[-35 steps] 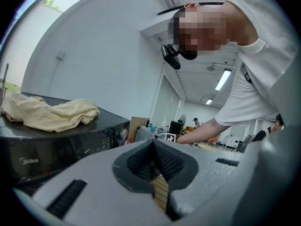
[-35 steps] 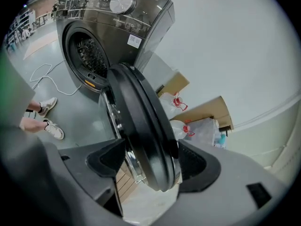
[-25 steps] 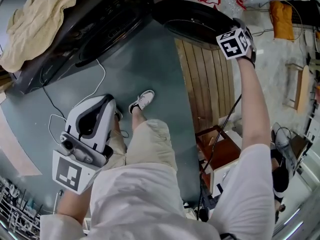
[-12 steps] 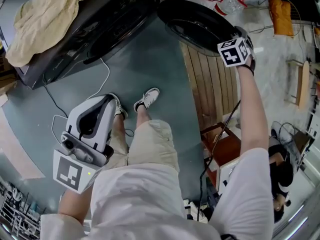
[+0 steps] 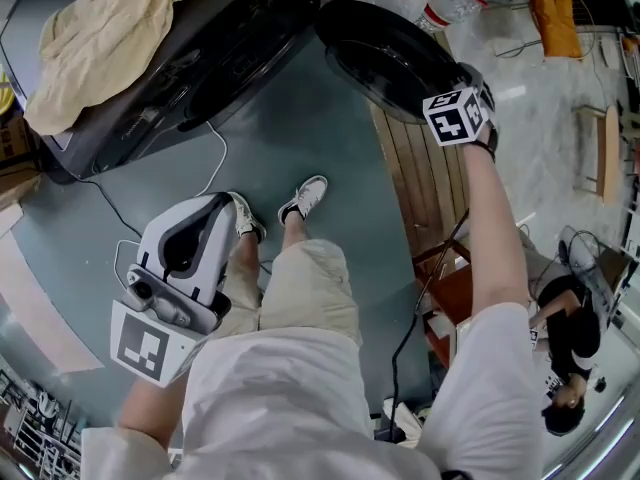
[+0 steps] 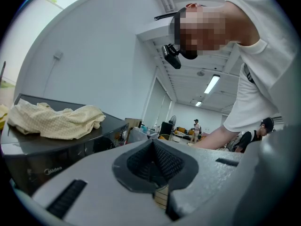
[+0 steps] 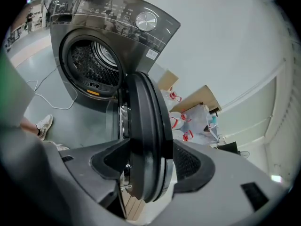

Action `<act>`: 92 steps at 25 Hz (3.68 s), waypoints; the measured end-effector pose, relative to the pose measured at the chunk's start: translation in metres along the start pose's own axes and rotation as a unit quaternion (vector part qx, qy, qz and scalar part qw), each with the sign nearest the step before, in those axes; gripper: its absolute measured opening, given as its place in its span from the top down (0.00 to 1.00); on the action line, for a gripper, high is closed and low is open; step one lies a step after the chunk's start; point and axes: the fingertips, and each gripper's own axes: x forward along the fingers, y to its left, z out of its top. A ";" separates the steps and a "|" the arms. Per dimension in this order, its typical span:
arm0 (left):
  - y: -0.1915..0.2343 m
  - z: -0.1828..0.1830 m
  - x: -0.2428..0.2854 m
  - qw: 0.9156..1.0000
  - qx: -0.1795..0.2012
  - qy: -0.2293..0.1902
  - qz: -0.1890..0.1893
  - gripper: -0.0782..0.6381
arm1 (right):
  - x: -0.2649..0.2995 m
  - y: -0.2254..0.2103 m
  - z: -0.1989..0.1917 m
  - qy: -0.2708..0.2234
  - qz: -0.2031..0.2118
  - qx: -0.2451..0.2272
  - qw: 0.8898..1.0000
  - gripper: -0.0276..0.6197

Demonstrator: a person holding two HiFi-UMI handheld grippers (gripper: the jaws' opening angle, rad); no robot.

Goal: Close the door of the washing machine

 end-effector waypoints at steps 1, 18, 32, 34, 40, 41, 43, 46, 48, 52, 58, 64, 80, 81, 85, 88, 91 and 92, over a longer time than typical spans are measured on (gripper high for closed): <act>-0.001 0.001 -0.001 1.000 0.001 -0.001 -0.003 0.88 | -0.002 0.004 0.000 -0.001 -0.001 0.004 1.000 0.52; 0.009 0.003 -0.029 1.000 0.001 -0.002 -0.025 0.88 | -0.041 0.051 0.007 -0.022 0.002 0.059 0.998 0.56; 0.013 0.002 -0.053 0.999 -0.009 -0.014 -0.030 0.88 | -0.071 0.096 0.025 -0.049 0.034 0.104 0.993 0.58; 0.014 0.002 -0.057 0.999 -0.010 -0.015 -0.030 0.88 | -0.075 0.105 0.030 -0.057 0.036 0.114 0.991 0.59; 0.019 0.002 -0.063 0.999 -0.014 -0.019 -0.025 0.88 | -0.090 0.134 0.045 -0.084 0.042 0.135 0.986 0.58; 0.021 0.002 -0.064 0.999 -0.014 -0.019 -0.023 0.88 | -0.092 0.139 0.049 -0.090 0.044 0.138 0.985 0.58; 0.026 0.002 -0.067 1.000 -0.015 -0.020 -0.018 0.88 | -0.096 0.149 0.056 -0.099 0.045 0.147 0.983 0.58; 0.031 0.002 -0.069 1.000 -0.016 -0.020 -0.013 0.88 | -0.101 0.161 0.065 -0.107 0.047 0.165 0.979 0.58; 0.034 0.001 -0.071 1.000 -0.017 -0.021 -0.009 0.88 | -0.104 0.167 0.072 -0.113 0.046 0.180 0.976 0.58; 0.040 -0.001 -0.074 0.999 -0.023 -0.023 -0.002 0.88 | -0.109 0.182 0.086 -0.126 0.057 0.192 0.972 0.57; 0.049 -0.001 -0.078 0.999 -0.028 -0.026 0.010 0.88 | -0.115 0.202 0.107 -0.135 0.085 0.208 0.965 0.55; 0.061 -0.002 -0.086 0.999 -0.032 -0.030 0.030 0.88 | -0.117 0.216 0.123 -0.144 0.094 0.230 0.958 0.55; 0.086 -0.006 -0.108 0.994 -0.046 -0.046 0.086 0.88 | -0.122 0.241 0.173 -0.169 0.115 0.296 0.933 0.55; 0.088 -0.006 -0.109 0.994 -0.045 -0.046 0.088 0.88 | -0.122 0.242 0.175 -0.171 0.117 0.297 0.932 0.55; 0.094 -0.009 -0.113 0.993 -0.049 -0.047 0.098 0.88 | -0.125 0.248 0.185 -0.176 0.138 0.293 0.930 0.55; 0.097 -0.011 -0.114 0.992 -0.051 -0.048 0.103 0.88 | -0.125 0.252 0.193 -0.182 0.151 0.285 0.929 0.55; 0.103 -0.013 -0.117 0.991 -0.051 -0.049 0.113 0.88 | -0.124 0.255 0.203 -0.192 0.159 0.293 0.923 0.54; 0.105 -0.013 -0.118 0.991 -0.051 -0.049 0.116 0.88 | -0.123 0.256 0.206 -0.195 0.161 0.297 0.921 0.54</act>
